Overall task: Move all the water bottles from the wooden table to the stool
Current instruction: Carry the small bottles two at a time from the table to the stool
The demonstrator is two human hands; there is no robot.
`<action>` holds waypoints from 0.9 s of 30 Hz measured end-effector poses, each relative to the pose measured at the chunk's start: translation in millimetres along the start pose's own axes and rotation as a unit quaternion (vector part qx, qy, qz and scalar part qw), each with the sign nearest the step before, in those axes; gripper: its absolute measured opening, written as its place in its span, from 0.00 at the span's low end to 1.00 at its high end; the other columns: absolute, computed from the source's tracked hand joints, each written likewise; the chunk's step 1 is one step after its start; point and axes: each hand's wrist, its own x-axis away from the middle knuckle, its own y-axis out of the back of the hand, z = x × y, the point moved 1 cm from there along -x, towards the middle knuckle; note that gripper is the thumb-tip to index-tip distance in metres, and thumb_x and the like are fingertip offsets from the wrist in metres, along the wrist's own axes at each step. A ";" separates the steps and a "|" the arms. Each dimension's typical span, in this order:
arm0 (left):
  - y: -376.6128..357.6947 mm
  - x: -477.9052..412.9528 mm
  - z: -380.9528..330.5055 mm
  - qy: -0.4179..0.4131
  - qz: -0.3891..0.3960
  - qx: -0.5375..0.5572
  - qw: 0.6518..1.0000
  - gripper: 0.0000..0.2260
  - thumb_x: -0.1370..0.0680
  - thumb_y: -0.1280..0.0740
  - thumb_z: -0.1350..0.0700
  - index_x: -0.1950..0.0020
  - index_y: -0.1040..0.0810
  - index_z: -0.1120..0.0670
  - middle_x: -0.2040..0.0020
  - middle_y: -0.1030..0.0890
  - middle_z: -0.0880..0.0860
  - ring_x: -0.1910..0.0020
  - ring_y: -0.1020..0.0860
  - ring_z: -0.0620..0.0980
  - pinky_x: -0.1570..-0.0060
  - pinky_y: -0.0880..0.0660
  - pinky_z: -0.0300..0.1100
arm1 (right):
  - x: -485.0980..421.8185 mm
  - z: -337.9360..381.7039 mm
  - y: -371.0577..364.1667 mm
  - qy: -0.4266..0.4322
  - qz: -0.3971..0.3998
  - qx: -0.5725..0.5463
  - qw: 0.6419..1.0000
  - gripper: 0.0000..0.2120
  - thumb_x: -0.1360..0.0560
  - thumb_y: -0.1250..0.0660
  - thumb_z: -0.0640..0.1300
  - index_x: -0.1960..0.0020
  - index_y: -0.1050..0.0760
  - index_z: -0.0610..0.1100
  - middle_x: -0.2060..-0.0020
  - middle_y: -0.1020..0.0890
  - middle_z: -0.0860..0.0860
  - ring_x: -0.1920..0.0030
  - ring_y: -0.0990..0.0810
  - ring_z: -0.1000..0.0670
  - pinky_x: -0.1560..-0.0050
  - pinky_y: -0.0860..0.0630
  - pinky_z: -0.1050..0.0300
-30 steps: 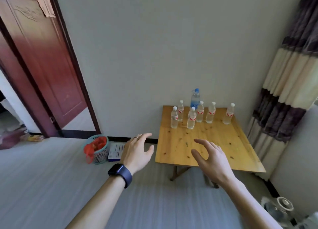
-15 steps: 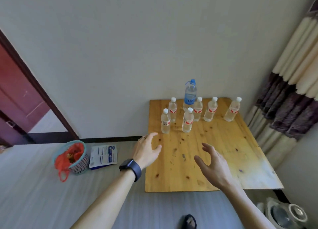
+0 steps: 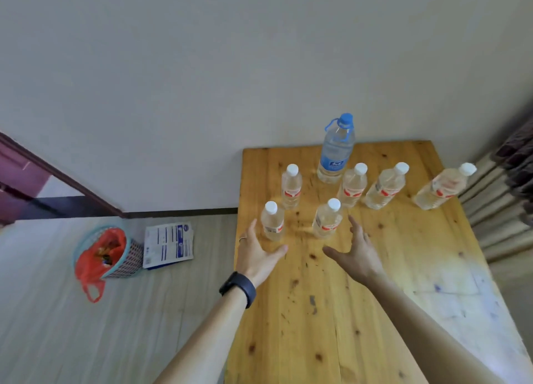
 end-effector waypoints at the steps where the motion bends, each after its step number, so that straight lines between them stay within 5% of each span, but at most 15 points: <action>1: -6.5 -16.1 0.4 0.010 -0.007 0.003 1.000 0.47 0.30 0.23 0.42 0.20 0.49 0.47 0.22 0.40 0.52 0.25 0.38 0.51 0.38 0.39 0.39 | -18.6 2.2 -2.1 0.002 -0.003 0.000 1.000 0.53 0.31 0.24 0.58 0.20 0.56 0.54 0.23 0.40 0.46 0.25 0.36 0.44 0.33 0.31 0.46; 7: -40.6 -105.1 6.7 0.045 -0.007 0.040 0.998 0.51 0.37 0.21 0.36 0.23 0.48 0.43 0.29 0.32 0.52 0.29 0.33 0.52 0.32 0.31 0.48 | -105.2 7.7 -21.8 0.016 0.009 -0.035 0.999 0.57 0.36 0.19 0.53 0.21 0.54 0.60 0.22 0.41 0.52 0.27 0.36 0.50 0.35 0.32 0.47; 10: -51.4 -130.9 16.4 0.032 -0.018 0.023 0.999 0.39 0.36 0.23 0.37 0.31 0.39 0.41 0.38 0.25 0.49 0.37 0.26 0.50 0.39 0.24 0.52 | -119.0 -6.3 -32.9 -0.016 0.004 -0.026 1.000 0.41 0.35 0.20 0.57 0.30 0.39 0.61 0.39 0.22 0.55 0.40 0.22 0.47 0.45 0.25 0.50; 12: -50.3 -140.2 19.3 0.006 -0.022 -0.003 1.000 0.30 0.34 0.24 0.40 0.39 0.35 0.37 0.43 0.22 0.47 0.44 0.22 0.49 0.48 0.20 0.50 | -121.0 -13.8 -33.9 -0.022 -0.002 -0.014 1.000 0.37 0.35 0.21 0.56 0.33 0.37 0.60 0.45 0.20 0.57 0.46 0.20 0.47 0.49 0.23 0.50; 16: -31.8 -154.7 17.7 -0.021 0.097 -0.049 0.994 0.24 0.32 0.22 0.51 0.42 0.29 0.38 0.48 0.20 0.44 0.52 0.21 0.44 0.62 0.22 0.37 | -123.4 -19.0 -29.6 -0.015 -0.006 -0.002 1.000 0.37 0.35 0.20 0.54 0.33 0.38 0.60 0.45 0.21 0.60 0.48 0.20 0.49 0.52 0.22 0.50; 22: -6.0 -133.9 24.4 -0.024 0.228 -0.127 0.965 0.29 0.37 0.25 0.60 0.44 0.29 0.34 0.46 0.23 0.43 0.53 0.20 0.52 0.59 0.19 0.56 | -90.9 -10.2 -44.3 -0.047 -0.019 0.024 0.998 0.36 0.36 0.20 0.57 0.36 0.38 0.60 0.48 0.21 0.58 0.51 0.21 0.49 0.55 0.23 0.52; 27: 3.1 -94.2 48.5 -0.007 0.252 -0.108 0.962 0.28 0.35 0.28 0.66 0.43 0.27 0.39 0.44 0.25 0.45 0.55 0.20 0.50 0.66 0.21 0.47 | -23.1 -17.5 -75.8 -0.039 0.007 0.053 0.998 0.38 0.37 0.21 0.61 0.35 0.38 0.58 0.43 0.25 0.57 0.52 0.19 0.49 0.57 0.21 0.50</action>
